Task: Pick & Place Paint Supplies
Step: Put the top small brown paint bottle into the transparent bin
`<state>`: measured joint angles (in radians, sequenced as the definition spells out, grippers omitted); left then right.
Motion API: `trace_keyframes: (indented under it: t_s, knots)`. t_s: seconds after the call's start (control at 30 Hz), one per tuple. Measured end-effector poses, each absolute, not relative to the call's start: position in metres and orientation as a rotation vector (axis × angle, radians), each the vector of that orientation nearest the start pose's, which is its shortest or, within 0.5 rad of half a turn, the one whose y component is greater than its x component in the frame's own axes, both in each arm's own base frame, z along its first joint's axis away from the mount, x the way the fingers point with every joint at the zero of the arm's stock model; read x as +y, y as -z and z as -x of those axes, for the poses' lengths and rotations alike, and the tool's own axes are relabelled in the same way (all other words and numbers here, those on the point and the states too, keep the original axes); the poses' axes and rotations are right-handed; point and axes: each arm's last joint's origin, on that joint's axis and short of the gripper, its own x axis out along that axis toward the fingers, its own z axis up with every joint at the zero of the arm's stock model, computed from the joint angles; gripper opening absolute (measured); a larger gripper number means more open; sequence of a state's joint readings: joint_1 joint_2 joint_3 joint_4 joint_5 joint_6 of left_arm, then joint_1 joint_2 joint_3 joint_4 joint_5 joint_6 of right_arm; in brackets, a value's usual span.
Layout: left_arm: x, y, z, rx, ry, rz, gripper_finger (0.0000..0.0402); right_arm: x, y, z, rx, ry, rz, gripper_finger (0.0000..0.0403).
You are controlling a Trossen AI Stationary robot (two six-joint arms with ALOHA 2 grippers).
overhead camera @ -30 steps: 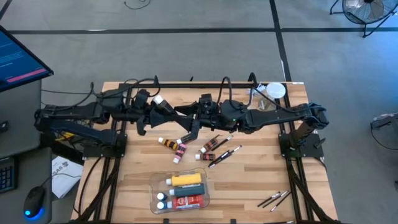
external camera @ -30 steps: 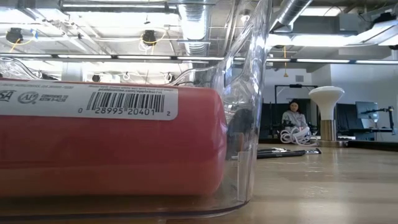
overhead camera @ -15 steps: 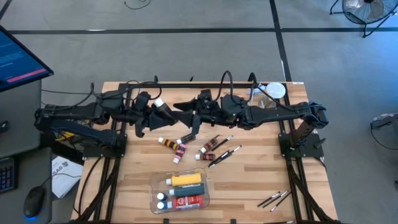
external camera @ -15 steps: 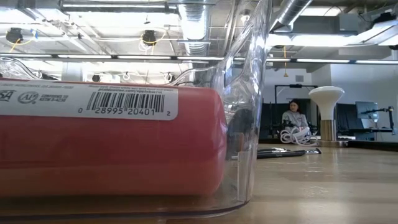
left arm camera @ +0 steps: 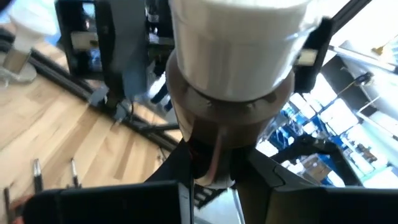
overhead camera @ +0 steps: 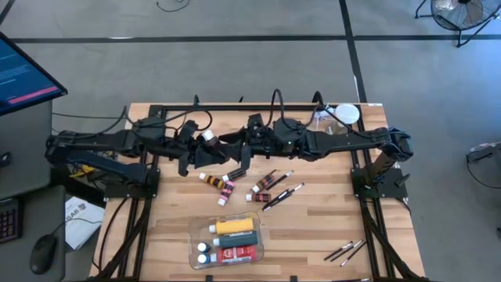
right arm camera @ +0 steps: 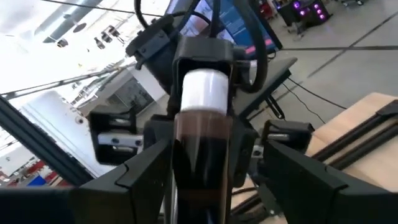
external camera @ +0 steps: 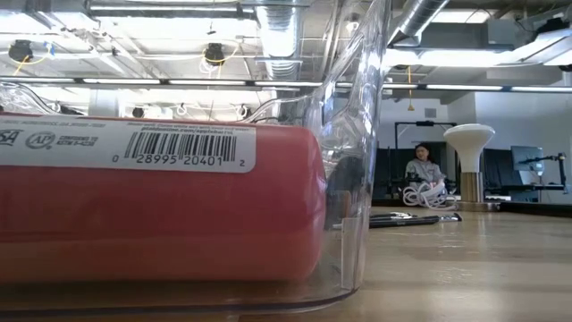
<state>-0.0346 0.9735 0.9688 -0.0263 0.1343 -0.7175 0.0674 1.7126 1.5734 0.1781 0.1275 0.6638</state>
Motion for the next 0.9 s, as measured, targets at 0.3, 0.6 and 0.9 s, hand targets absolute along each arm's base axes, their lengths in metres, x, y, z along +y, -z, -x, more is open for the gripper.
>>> trace_keyframes:
  t_s: [0.3, 0.6, 0.9]
  knots:
    - [-0.013, -0.375, -0.217, 0.105, 0.157, 0.724, 0.0053, 0.027, -0.386, -0.404, 0.04, 0.018, -0.655, 0.0249]
    - [-0.014, -0.373, -0.219, 0.123, 0.165, 0.742, 0.0053, 0.026, -0.389, -0.404, 0.017, 0.011, -0.653, 0.0249]
    - [-0.014, -0.372, -0.219, 0.132, 0.164, 0.743, 0.0053, 0.027, -0.387, -0.404, 0.035, 0.012, -0.653, 0.018]
